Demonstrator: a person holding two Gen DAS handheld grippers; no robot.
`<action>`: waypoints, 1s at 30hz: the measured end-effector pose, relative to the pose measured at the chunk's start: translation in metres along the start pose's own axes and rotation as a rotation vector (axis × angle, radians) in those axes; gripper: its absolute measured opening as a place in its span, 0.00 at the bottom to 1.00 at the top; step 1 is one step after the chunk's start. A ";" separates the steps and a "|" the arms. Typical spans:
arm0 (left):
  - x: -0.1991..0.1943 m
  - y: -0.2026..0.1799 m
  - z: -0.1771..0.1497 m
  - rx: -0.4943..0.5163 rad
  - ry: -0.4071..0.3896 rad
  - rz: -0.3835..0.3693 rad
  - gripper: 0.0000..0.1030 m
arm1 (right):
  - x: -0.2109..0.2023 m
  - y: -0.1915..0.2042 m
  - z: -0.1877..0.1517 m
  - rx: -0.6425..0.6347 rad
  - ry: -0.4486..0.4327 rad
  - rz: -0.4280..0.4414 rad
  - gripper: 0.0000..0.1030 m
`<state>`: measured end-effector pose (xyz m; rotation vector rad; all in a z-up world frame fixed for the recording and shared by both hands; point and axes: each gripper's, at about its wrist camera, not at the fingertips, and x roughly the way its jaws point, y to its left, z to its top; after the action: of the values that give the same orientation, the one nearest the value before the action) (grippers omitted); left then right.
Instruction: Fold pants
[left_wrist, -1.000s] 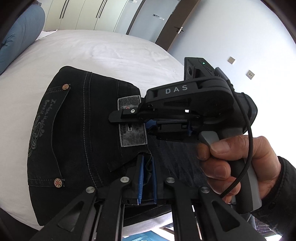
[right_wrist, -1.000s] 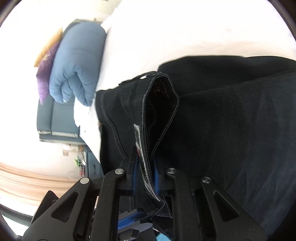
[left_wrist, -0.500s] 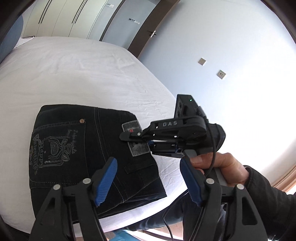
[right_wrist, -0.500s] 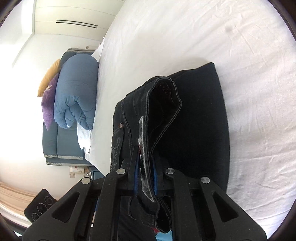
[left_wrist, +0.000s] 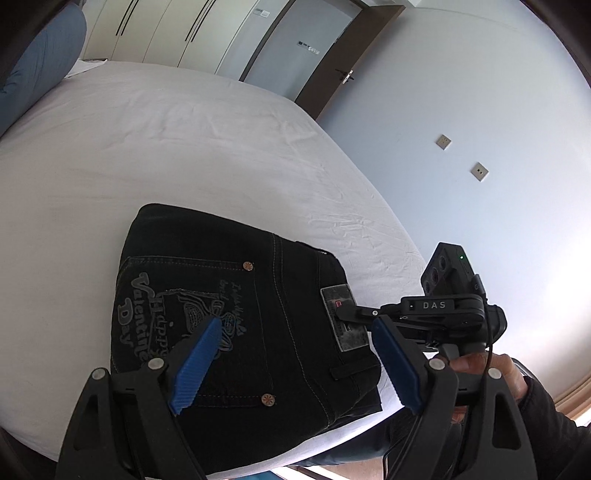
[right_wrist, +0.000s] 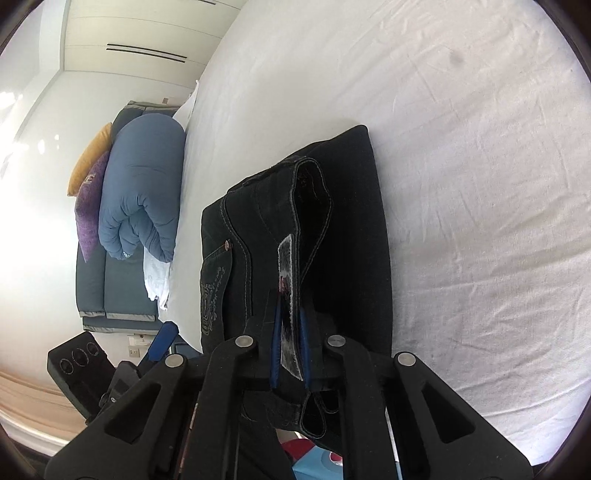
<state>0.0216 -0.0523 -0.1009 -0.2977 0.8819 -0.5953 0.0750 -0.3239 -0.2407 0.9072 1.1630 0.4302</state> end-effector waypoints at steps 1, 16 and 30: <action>0.003 0.002 -0.002 -0.004 0.008 0.004 0.83 | 0.002 -0.001 -0.001 0.002 0.002 0.003 0.07; 0.066 -0.024 -0.007 0.088 0.141 0.006 0.83 | -0.047 0.001 -0.005 -0.014 -0.091 0.023 0.07; 0.062 -0.030 -0.019 0.124 0.116 0.001 0.86 | -0.055 -0.066 -0.025 0.126 -0.108 0.120 0.14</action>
<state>0.0256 -0.1134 -0.1372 -0.1519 0.9519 -0.6688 0.0212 -0.3922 -0.2628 1.1003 1.0492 0.4034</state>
